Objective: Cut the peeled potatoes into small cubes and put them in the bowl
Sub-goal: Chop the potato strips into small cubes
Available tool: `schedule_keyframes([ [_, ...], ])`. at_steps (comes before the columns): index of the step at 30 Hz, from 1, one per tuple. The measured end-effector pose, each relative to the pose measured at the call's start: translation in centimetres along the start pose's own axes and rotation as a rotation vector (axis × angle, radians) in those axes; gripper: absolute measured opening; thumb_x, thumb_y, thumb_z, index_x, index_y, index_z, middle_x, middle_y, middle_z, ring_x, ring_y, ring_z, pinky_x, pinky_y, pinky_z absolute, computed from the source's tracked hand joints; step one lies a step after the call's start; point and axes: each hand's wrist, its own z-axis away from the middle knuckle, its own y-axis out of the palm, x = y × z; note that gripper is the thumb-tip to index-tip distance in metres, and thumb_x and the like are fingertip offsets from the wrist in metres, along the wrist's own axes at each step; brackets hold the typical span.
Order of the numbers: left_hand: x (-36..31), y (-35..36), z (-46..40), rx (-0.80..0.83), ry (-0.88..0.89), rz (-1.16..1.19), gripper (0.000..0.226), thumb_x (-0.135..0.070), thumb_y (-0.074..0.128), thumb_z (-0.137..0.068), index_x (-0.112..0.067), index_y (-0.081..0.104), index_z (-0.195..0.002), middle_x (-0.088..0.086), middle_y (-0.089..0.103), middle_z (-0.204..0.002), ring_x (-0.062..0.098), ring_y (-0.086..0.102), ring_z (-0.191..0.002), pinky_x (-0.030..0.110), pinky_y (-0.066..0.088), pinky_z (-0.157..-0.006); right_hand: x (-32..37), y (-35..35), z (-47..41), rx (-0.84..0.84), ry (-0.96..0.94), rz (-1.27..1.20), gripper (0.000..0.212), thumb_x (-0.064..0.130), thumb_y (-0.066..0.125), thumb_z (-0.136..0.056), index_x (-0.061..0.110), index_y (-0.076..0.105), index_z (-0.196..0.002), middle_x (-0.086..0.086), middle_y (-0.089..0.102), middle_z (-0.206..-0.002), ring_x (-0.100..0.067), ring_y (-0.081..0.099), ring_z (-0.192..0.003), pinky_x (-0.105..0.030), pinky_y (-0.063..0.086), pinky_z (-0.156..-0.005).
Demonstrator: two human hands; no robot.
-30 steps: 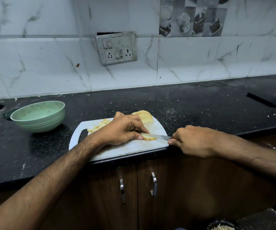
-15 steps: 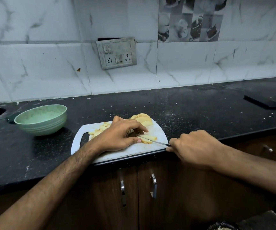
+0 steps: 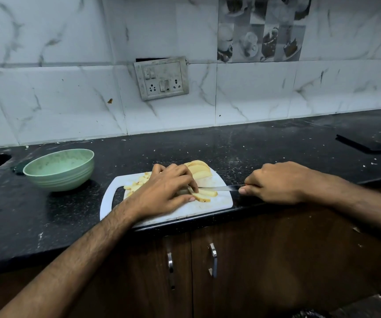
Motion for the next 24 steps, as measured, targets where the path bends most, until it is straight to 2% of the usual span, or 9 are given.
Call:
schedule_keyframes([
  [3,0.2,0.1,0.0,0.015,-0.049,-0.002,0.029,-0.061,0.047,-0.095,-0.041,0.061,-0.111,-0.022,0.045,-0.107,0.001,0.041,-0.101,0.034,0.024,-0.085,-0.2,-0.1,0.5,-0.026,-0.003,0.03,0.044,0.06,0.031,-0.101,0.028,0.053,-0.08,0.012,0.051,-0.075,-0.016,0.053,-0.077,-0.039,0.049,-0.083],
  [6,0.1,0.2,-0.2,0.033,-0.073,-0.025,0.027,-0.061,0.048,-0.095,-0.04,0.059,-0.109,-0.023,0.045,-0.103,0.001,0.039,-0.099,0.033,0.021,-0.085,0.3,0.2,0.7,-0.048,-0.007,0.032,0.041,0.06,0.03,-0.101,0.03,0.05,-0.08,0.002,0.065,-0.097,-0.024,0.062,-0.096,-0.039,0.047,-0.083],
  [8,0.1,0.2,-0.4,0.049,-0.087,-0.023,0.027,-0.061,0.049,-0.095,-0.04,0.058,-0.109,-0.023,0.046,-0.103,0.002,0.039,-0.099,0.034,0.023,-0.087,0.5,0.4,1.0,-0.051,-0.008,0.03,0.041,0.06,0.03,-0.1,0.031,0.047,-0.076,-0.001,0.066,-0.104,-0.027,0.063,-0.101,-0.039,0.047,-0.082],
  [13,0.2,-0.1,-0.4,0.059,-0.077,-0.031,0.03,-0.064,0.045,-0.093,-0.04,0.058,-0.107,-0.024,0.048,-0.103,0.003,0.041,-0.1,0.034,0.022,-0.088,0.4,0.9,2.0,-0.027,-0.005,0.044,0.037,0.059,0.031,-0.101,0.032,0.05,-0.083,-0.001,0.066,-0.106,-0.026,0.063,-0.102,-0.036,0.043,-0.076],
  [17,0.1,-0.3,-0.8,0.085,-0.046,-0.065,0.029,-0.062,0.046,-0.093,-0.038,0.056,-0.104,-0.024,0.05,-0.102,0.004,0.042,-0.098,0.037,0.026,-0.09,0.5,1.3,1.9,-0.03,0.029,0.032,0.035,0.058,0.031,-0.101,0.034,0.045,-0.08,-0.003,0.066,-0.111,-0.028,0.062,-0.107,-0.039,0.045,-0.082],
  [24,0.3,0.0,-0.6,0.047,-0.044,-0.026,0.034,-0.065,0.045,-0.093,-0.034,0.055,-0.099,-0.022,0.051,-0.095,0.004,0.048,-0.096,0.039,0.028,-0.093,0.6,1.3,1.4,-0.068,0.065,0.02,0.04,0.057,0.03,-0.101,0.032,0.043,-0.073,-0.002,0.066,-0.108,-0.027,0.063,-0.104,-0.039,0.045,-0.08],
])
